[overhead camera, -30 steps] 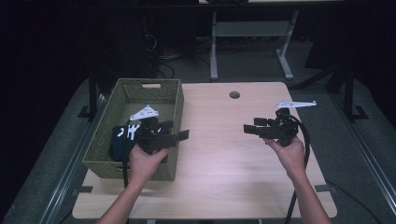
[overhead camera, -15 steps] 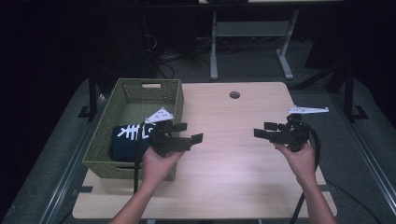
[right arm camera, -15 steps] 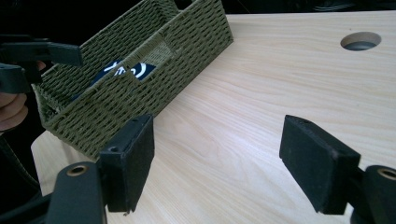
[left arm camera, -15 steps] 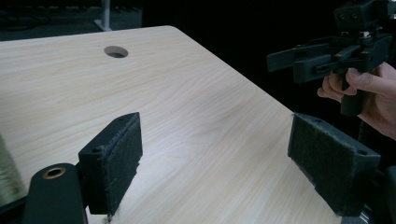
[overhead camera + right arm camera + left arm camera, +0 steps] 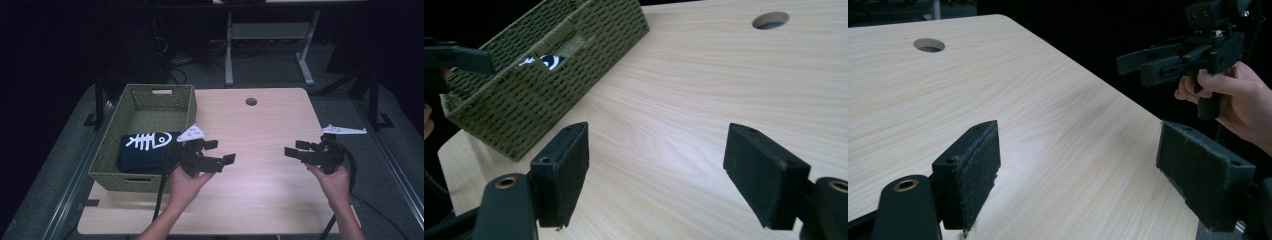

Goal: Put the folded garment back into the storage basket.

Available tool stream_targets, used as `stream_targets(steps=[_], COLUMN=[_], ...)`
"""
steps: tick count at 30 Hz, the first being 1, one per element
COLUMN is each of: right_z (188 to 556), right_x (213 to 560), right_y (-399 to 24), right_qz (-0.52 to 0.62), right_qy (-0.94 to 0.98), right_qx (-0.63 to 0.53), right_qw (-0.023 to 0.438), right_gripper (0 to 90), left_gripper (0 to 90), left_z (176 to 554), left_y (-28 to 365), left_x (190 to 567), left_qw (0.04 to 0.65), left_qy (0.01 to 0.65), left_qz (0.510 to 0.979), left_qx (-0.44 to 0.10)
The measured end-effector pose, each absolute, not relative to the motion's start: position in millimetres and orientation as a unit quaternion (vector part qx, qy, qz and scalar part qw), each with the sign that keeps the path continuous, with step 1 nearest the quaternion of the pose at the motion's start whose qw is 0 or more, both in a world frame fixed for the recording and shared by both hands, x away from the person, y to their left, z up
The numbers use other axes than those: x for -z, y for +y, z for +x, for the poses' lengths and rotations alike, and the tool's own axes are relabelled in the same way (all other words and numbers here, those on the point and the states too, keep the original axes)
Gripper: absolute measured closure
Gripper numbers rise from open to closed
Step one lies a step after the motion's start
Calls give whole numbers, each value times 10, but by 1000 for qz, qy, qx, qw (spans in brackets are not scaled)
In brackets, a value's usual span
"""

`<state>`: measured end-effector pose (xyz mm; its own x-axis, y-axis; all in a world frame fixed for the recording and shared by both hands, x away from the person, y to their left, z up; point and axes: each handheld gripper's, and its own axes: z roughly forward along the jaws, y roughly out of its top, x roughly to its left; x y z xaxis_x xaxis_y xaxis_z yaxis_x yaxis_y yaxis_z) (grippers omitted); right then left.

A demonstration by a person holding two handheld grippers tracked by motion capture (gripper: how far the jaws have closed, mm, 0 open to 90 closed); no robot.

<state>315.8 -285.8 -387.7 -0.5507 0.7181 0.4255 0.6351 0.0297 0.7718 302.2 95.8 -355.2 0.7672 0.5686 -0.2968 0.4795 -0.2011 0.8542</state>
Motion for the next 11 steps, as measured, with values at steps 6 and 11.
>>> stream_targets(steps=[6,11], right_z=[3049,2925], right_x=[4042,4128], right_y=[-2997,-3091], right_qz=[484,489], right_qy=[712,713], right_qx=[-507,-502], right_qw=[42,38], right_gripper=[260,250], left_gripper=[172,172], left_z=[2976,2909], left_y=[813,725], left_x=[3635,3716], left_qw=[532,531], left_qy=[331,324], left_qz=[779,783], left_qx=[-32,-30])
